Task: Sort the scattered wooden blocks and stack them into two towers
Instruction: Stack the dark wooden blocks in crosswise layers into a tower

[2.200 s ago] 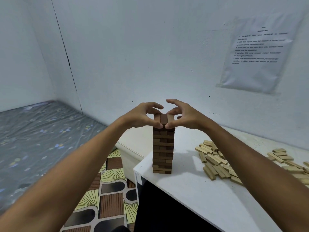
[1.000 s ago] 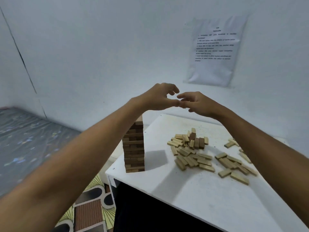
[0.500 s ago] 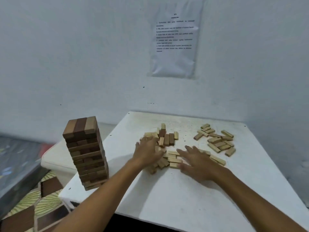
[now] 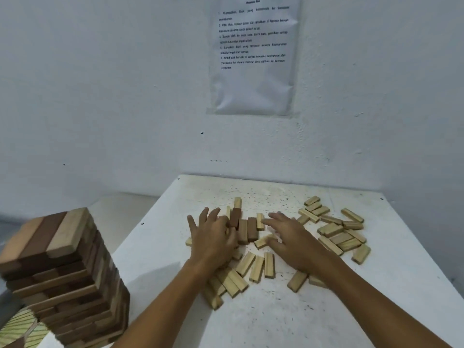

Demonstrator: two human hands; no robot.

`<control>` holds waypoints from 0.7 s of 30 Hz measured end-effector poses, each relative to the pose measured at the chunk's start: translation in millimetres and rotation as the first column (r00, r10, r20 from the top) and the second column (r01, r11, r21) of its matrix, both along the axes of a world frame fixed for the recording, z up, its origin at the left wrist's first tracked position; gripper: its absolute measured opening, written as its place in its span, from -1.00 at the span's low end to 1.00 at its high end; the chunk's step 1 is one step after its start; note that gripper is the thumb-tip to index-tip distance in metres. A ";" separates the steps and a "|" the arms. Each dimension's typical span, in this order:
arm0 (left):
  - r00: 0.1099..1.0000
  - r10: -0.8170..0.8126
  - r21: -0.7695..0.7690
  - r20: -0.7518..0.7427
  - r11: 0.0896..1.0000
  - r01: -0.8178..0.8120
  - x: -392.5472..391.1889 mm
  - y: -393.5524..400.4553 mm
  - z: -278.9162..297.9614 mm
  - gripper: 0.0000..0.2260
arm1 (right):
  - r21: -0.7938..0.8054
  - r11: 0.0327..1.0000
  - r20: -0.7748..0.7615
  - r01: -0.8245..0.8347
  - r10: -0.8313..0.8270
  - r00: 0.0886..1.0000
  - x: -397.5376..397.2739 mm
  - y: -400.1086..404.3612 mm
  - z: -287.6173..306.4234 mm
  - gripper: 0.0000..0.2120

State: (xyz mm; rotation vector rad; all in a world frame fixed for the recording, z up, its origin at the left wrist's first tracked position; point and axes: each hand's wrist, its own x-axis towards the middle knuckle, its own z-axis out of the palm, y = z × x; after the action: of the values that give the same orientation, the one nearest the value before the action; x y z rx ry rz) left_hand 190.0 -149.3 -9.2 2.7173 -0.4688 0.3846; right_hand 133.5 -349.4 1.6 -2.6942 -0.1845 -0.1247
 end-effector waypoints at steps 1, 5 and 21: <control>1.000 -0.016 -0.015 0.007 1.000 0.016 6.7 -1.1 2.7 -0.74 | 0.088 0.996 -0.016 -0.030 0.032 0.999 6.4 4.3 4.1 -0.47; 0.950 -0.244 -0.095 -0.195 0.969 0.229 28.4 -2.9 13.0 -0.51 | 0.177 0.973 -0.161 -0.148 0.177 0.971 24.4 18.2 17.3 -0.25; 0.912 -0.299 -0.003 -0.280 0.951 0.310 29.9 -3.4 14.2 -0.56 | 0.101 0.981 0.018 -0.167 0.166 0.986 24.5 4.7 2.7 -0.50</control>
State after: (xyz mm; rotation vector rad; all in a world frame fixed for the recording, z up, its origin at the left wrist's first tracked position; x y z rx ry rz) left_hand 219.8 -152.8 5.0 2.6189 -0.8102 -0.0911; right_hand 158.0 -344.7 4.2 -2.5637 -0.3951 -0.0930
